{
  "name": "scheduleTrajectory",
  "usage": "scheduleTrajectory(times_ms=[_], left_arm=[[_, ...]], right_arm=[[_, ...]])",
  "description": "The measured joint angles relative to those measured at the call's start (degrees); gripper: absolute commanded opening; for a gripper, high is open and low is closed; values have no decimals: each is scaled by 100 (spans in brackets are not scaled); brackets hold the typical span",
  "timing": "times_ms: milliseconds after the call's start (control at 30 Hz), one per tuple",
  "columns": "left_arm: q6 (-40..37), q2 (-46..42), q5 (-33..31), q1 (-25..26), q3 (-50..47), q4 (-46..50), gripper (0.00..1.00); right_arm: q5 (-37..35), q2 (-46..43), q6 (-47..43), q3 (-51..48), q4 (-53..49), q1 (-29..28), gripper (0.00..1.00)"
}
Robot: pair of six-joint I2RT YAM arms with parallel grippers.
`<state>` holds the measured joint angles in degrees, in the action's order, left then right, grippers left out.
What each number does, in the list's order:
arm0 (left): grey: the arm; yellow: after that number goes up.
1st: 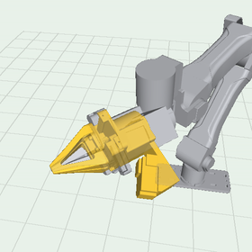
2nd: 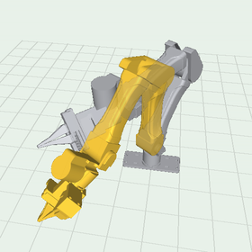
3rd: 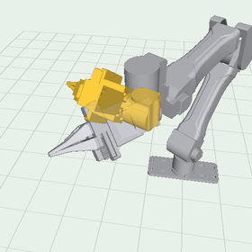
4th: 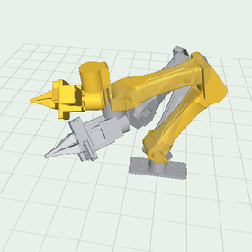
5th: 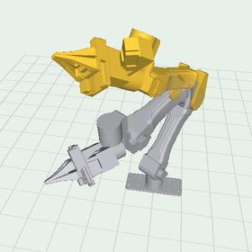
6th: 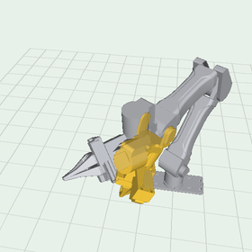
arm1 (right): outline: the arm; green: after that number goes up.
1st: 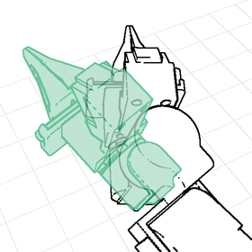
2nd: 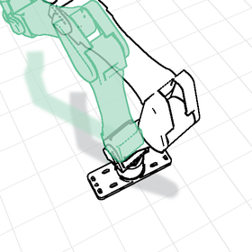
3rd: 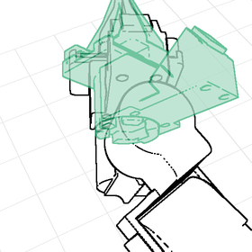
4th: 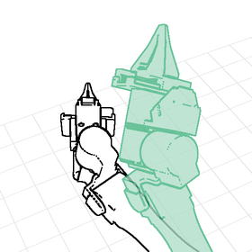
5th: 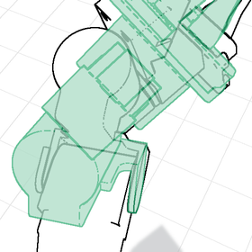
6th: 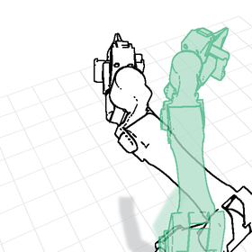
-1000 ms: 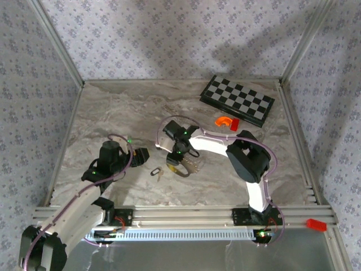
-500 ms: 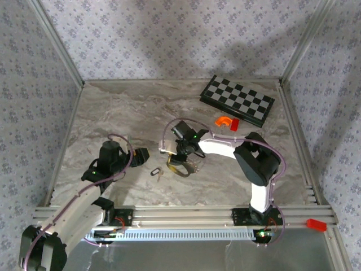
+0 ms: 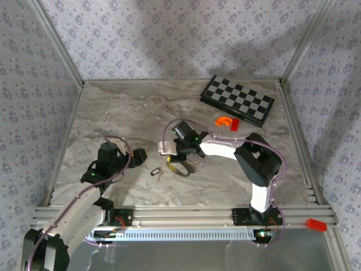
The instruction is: Put the keys on the keyring
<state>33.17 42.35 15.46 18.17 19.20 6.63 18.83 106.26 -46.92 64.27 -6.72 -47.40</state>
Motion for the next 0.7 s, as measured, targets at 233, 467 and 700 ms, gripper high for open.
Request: scheduleTrajectory(times_ms=[233,467,700], left_arm=[[-33,-72,42,-39,0,-4,73],[-33,-72,42,-57,-28,-2,73],[-35,-72,42,-57,-33,-4,73]], right_arm=[[-197,140,-203,15,-4,-48,41],[-393,273,-382,107,-81,-50,40],[-555,380,-470,177,-79,-68,31]])
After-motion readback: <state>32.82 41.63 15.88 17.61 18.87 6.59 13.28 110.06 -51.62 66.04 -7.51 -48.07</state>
